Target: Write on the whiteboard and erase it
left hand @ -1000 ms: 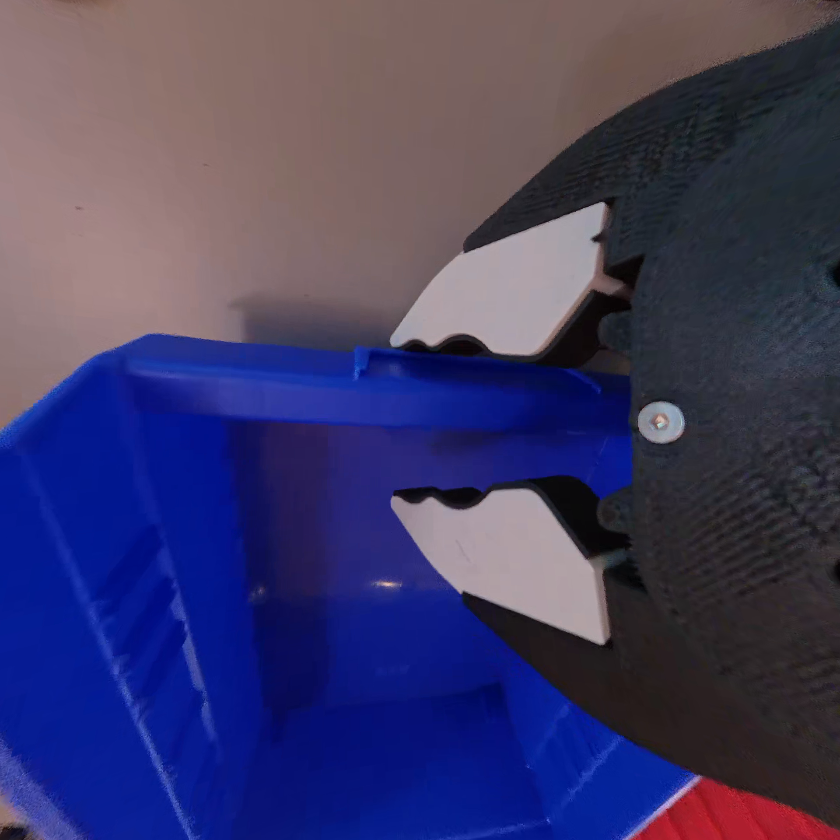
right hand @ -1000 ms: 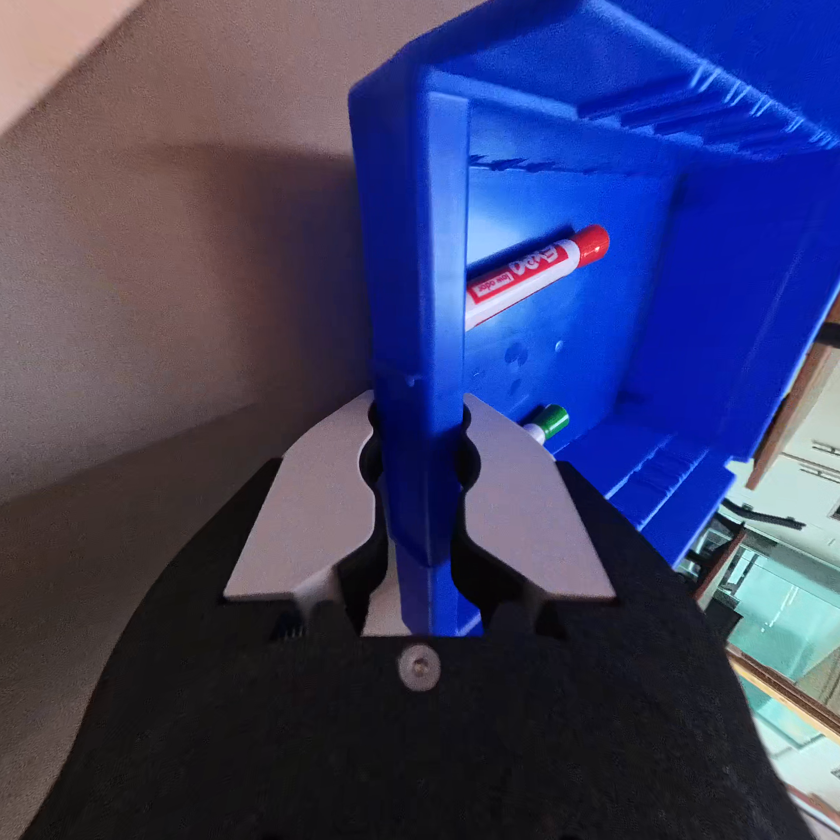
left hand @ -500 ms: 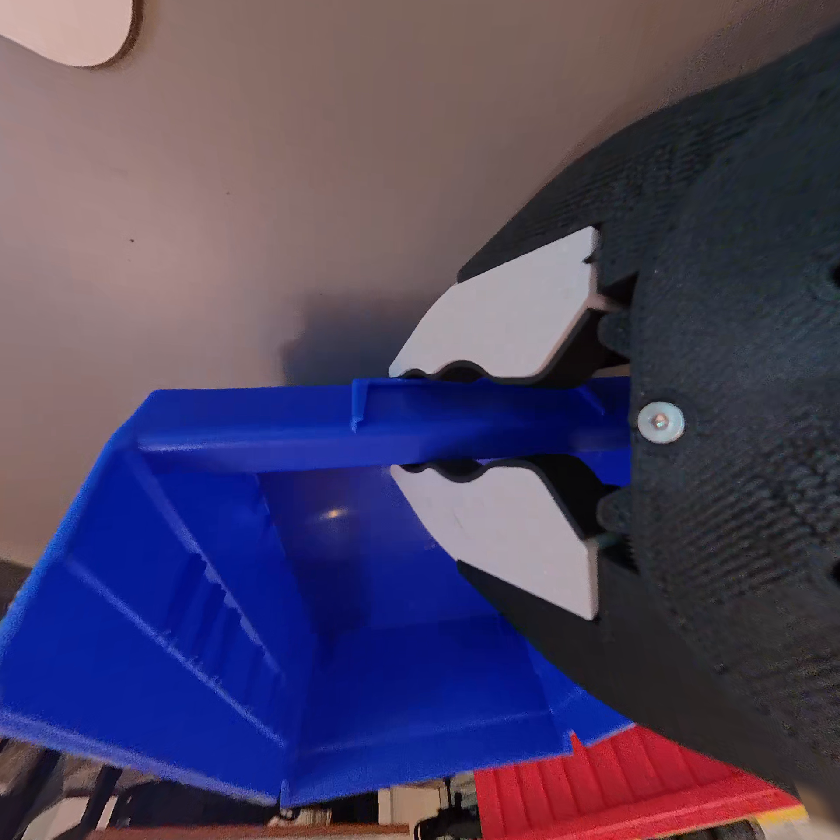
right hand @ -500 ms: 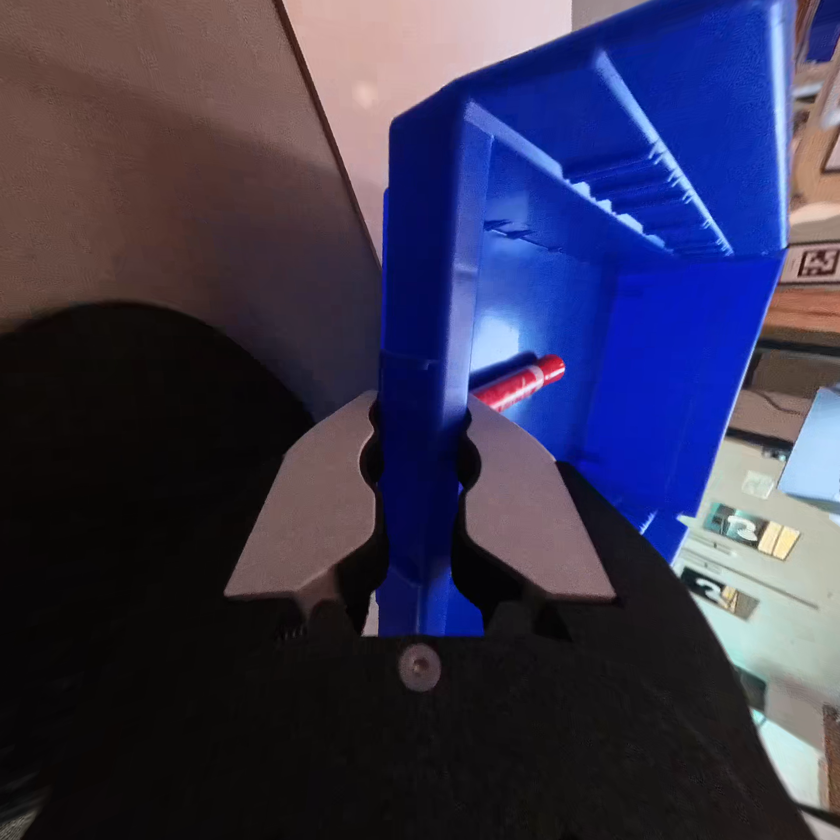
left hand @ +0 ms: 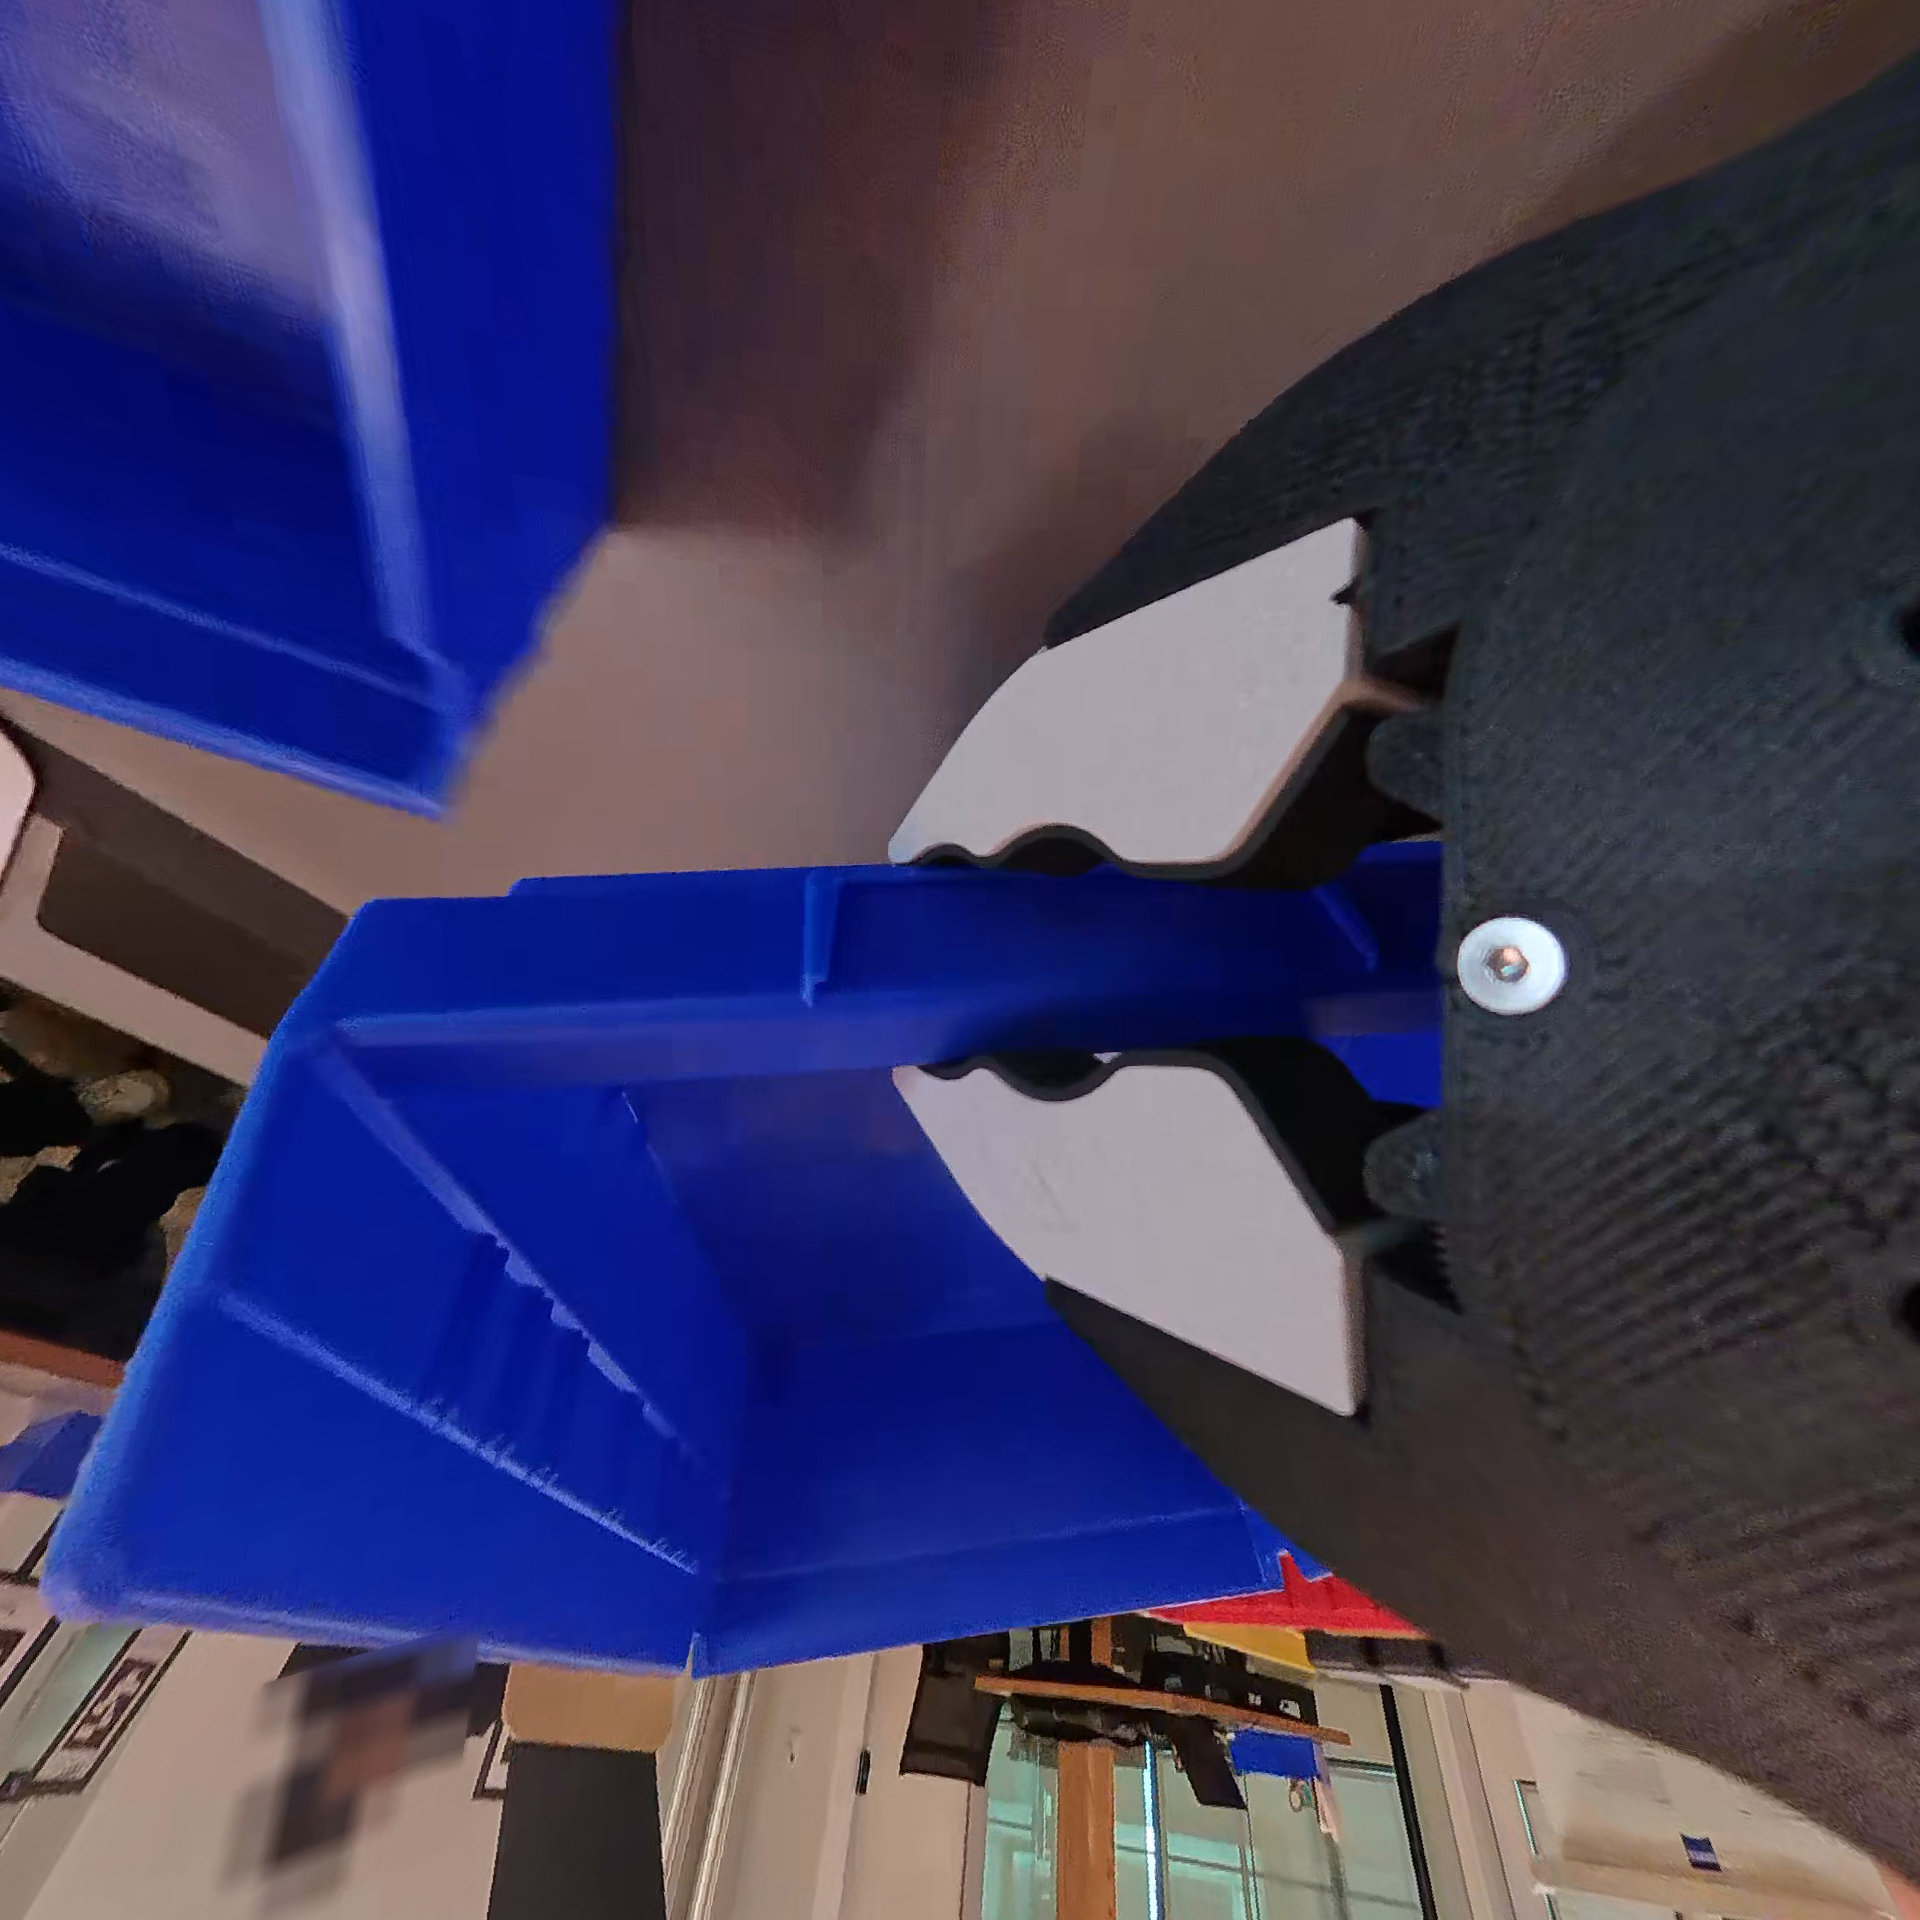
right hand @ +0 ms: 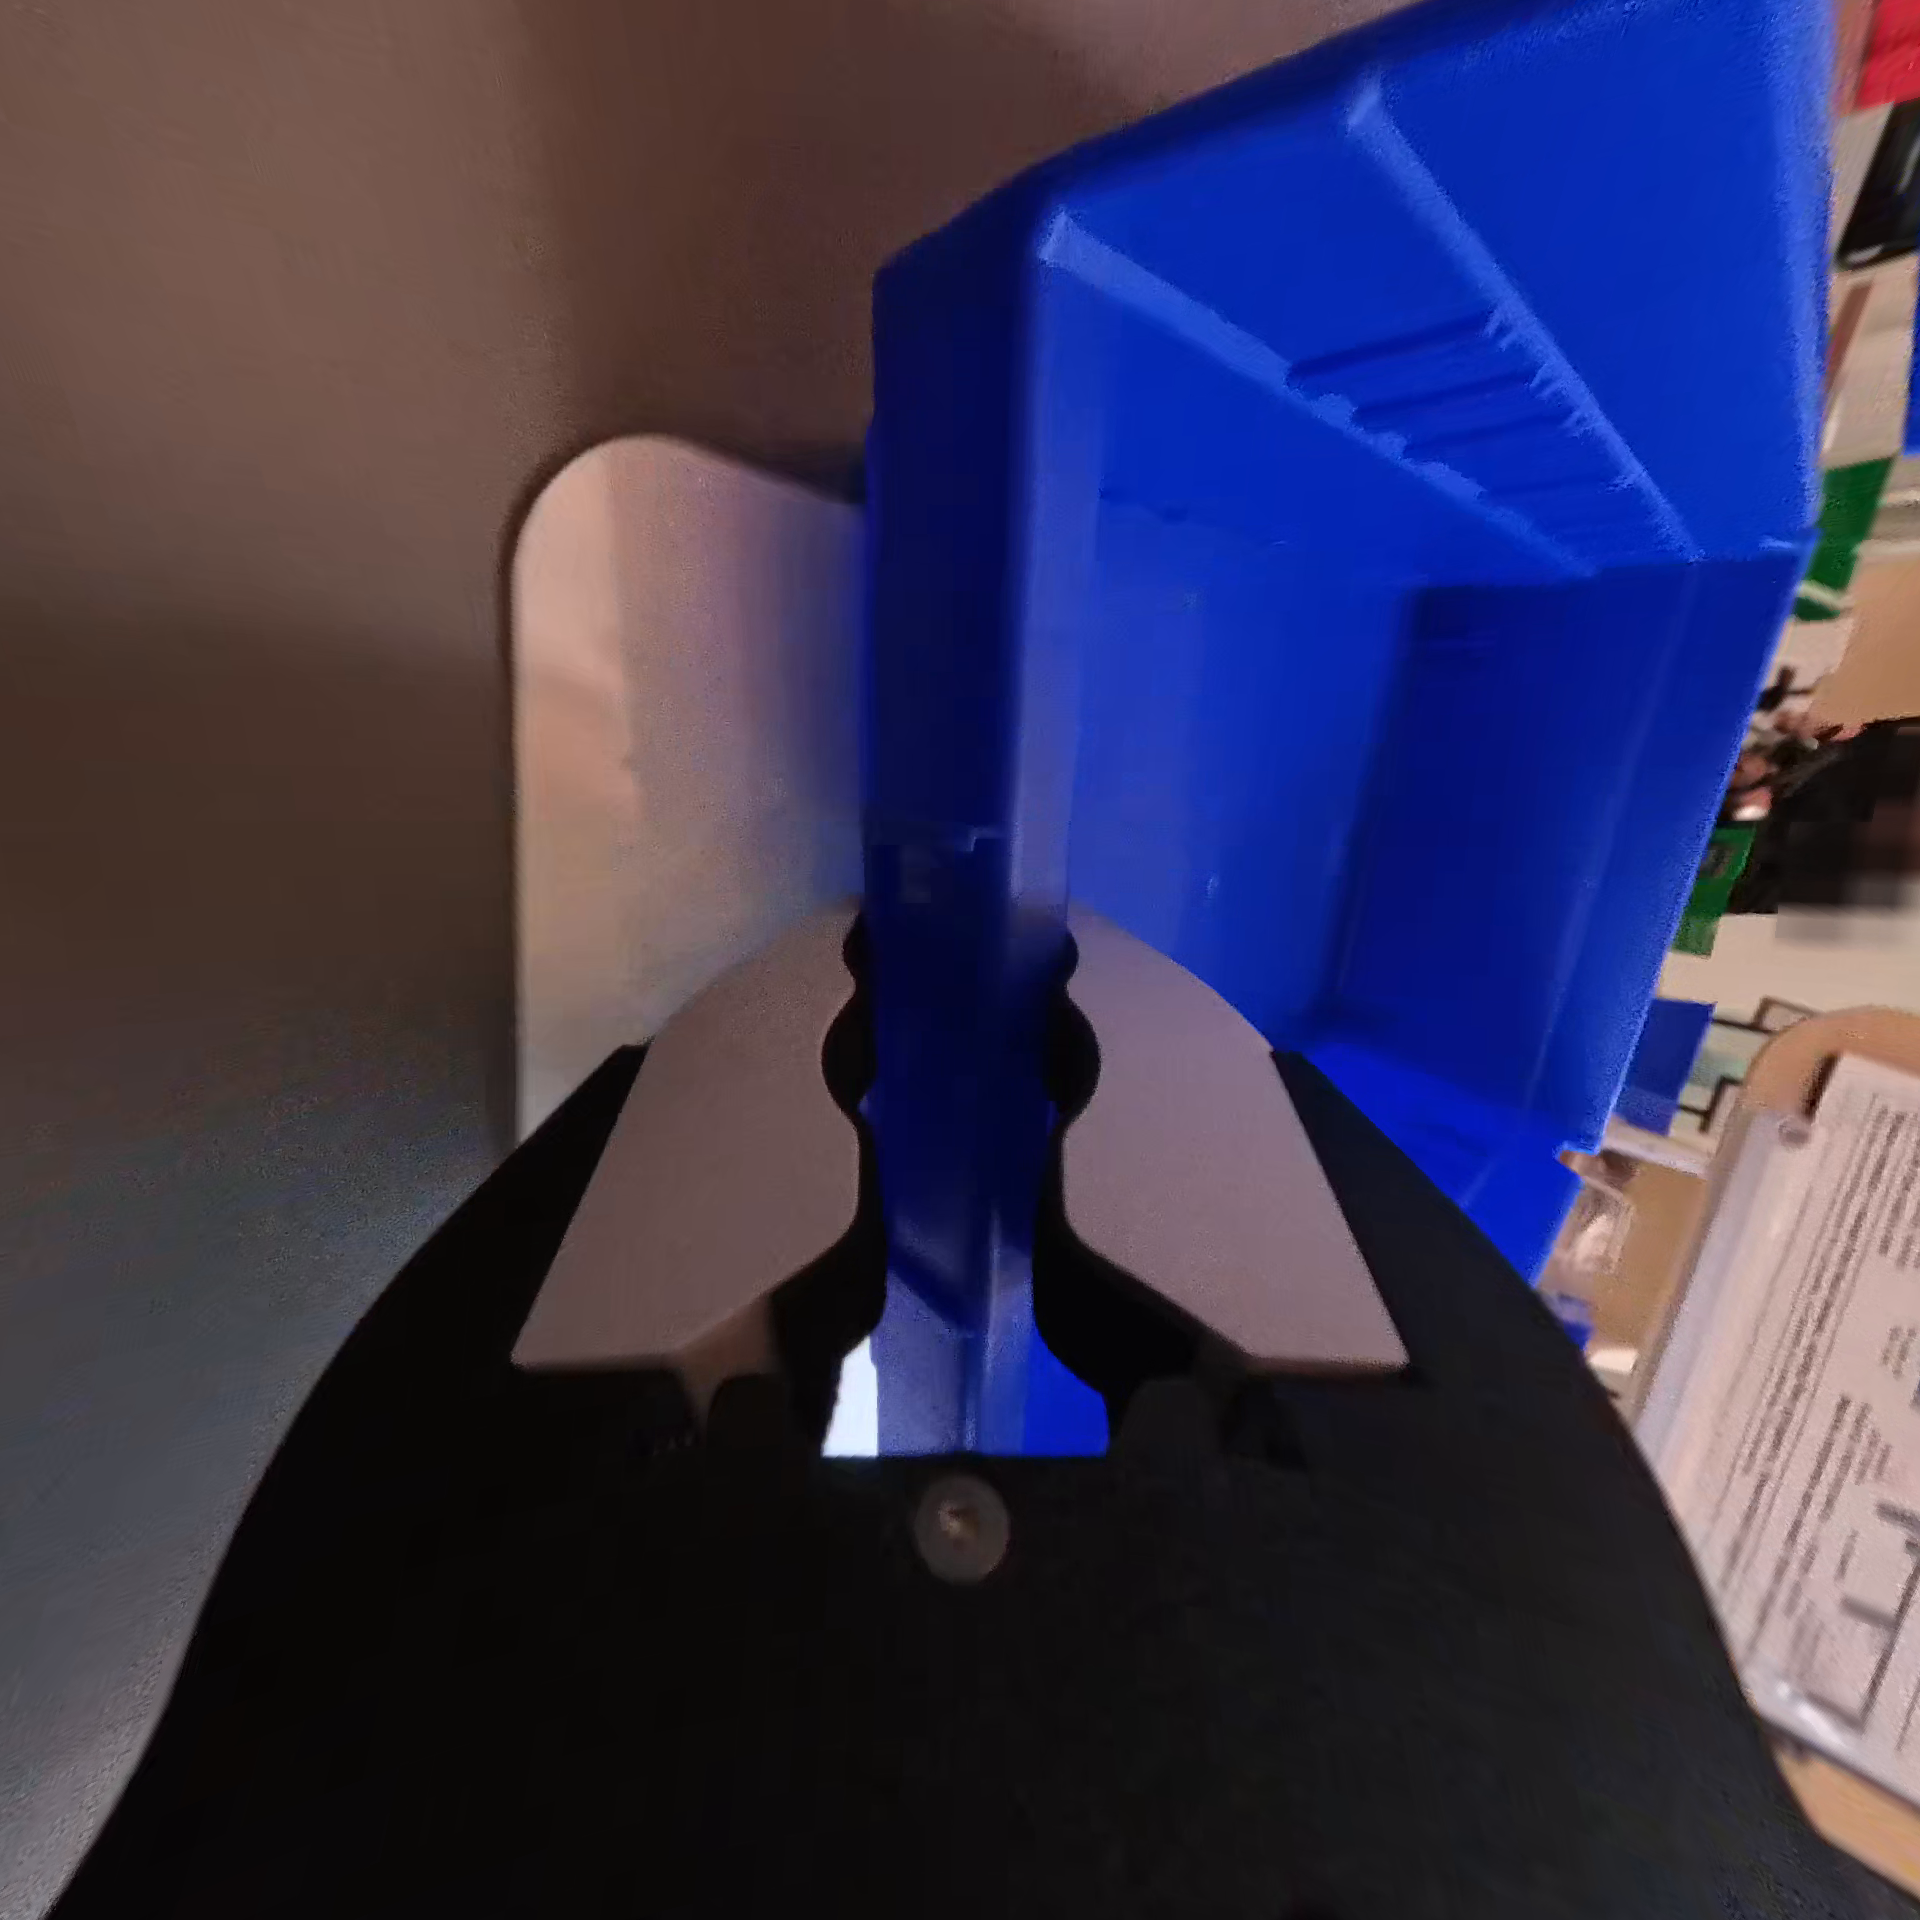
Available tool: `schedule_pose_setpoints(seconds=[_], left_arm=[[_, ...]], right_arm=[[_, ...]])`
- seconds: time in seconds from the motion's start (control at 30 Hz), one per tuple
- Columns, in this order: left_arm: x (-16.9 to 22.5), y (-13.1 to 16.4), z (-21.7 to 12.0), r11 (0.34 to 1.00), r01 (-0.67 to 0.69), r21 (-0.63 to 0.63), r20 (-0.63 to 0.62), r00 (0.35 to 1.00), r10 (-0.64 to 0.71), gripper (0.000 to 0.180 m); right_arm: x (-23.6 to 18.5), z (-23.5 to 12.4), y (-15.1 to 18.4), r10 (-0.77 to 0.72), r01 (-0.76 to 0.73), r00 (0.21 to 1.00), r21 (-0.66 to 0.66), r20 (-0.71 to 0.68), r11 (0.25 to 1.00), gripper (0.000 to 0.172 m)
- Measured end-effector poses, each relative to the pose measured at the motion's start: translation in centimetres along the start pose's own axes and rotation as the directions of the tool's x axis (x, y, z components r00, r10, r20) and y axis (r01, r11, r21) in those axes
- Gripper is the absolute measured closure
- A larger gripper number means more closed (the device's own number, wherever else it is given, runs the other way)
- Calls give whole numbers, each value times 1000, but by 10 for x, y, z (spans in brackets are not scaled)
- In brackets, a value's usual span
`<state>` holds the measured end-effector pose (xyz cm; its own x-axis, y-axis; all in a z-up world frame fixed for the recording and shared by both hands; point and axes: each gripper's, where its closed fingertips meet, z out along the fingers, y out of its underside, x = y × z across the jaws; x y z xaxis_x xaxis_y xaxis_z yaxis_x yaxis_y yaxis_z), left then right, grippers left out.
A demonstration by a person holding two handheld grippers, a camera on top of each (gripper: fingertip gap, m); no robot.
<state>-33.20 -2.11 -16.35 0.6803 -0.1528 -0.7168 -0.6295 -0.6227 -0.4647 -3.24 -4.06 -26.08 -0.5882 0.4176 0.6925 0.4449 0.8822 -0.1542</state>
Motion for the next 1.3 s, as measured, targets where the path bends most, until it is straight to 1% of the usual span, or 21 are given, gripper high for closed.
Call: schedule_pose_setpoints(seconds=[0.07,0.1,0.13,0.17,0.23,0.3,0.43,0.6,0.67,0.73,0.8,0.87,0.93,1.0,1.03,1.07,1.13,1.27,1.3], left_arm=[[-5,-9,-10,1000,0,29,20,1000,0,150],[-7,-14,-16,999,-1,48,29,1000,-1,150],[-8,-20,-22,998,-6,64,34,999,3,149],[-8,-24,-27,997,-15,76,36,999,12,150],[-6,-33,-36,995,-39,93,35,999,36,149],[-2,-41,-41,992,-69,107,30,997,66,149],[17,-61,-48,981,-128,144,7,992,129,150],[67,-103,-57,942,-228,248,-61,966,250,150],[90,-123,-60,915,-274,297,-88,946,312,149],[111,-142,-62,887,-319,333,-112,921,373,150],[128,-161,-63,862,-358,359,-127,896,426,150],[143,-180,-64,835,-394,384,-133,871,473,150],[157,-199,-67,803,-431,412,-125,846,518,149],[174,-218,-72,767,-462,445,-118,818,562,150],[180,-225,-73,758,-480,443,-110,809,577,150],[185,-230,-72,749,-495,440,-107,800,591,150],[193,-241,-71,736,-519,434,-95,786,611,150],[207,-262,-66,691,-587,422,-29,753,657,150],[210,-269,-66,683,-585,437,-19,754,657,150]], right_arm=[[32,27,-27,-17,25,996,89,-87,996,138],[54,37,-39,-8,32,984,132,-179,991,122],[70,42,-48,-1,38,975,159,-224,986,110],[80,44,-55,32,13,973,194,-228,981,106],[91,37,-60,116,-59,972,268,-204,962,106],[94,28,-53,172,-107,963,290,-208,951,107],[82,15,-34,265,-198,944,302,-198,933,108],[82,-6,-13,343,-266,904,290,-256,919,108],[92,-19,2,366,-285,872,271,-324,919,108],[103,-39,14,358,-265,834,264,-420,927,108],[110,-60,22,311,-224,798,225,-516,948,108],[112,-76,29,249,-194,770,156,-587,968,110],[110,-83,44,196,-197,760,67,-619,978,112],[107,-86,67,138,-216,758,-46,-638,975,115],[108,-92,75,100,-207,740,-83,-665,975,124],[105,-95,81,74,-196,746,-112,-661,974,126],[96,-98,94,73,-221,775,-161,-628,962,135],[84,-105,118,20,-254,800,-307,-600,917,142],[82,-110,123,12,-263,797,-328,-604,907,142]])
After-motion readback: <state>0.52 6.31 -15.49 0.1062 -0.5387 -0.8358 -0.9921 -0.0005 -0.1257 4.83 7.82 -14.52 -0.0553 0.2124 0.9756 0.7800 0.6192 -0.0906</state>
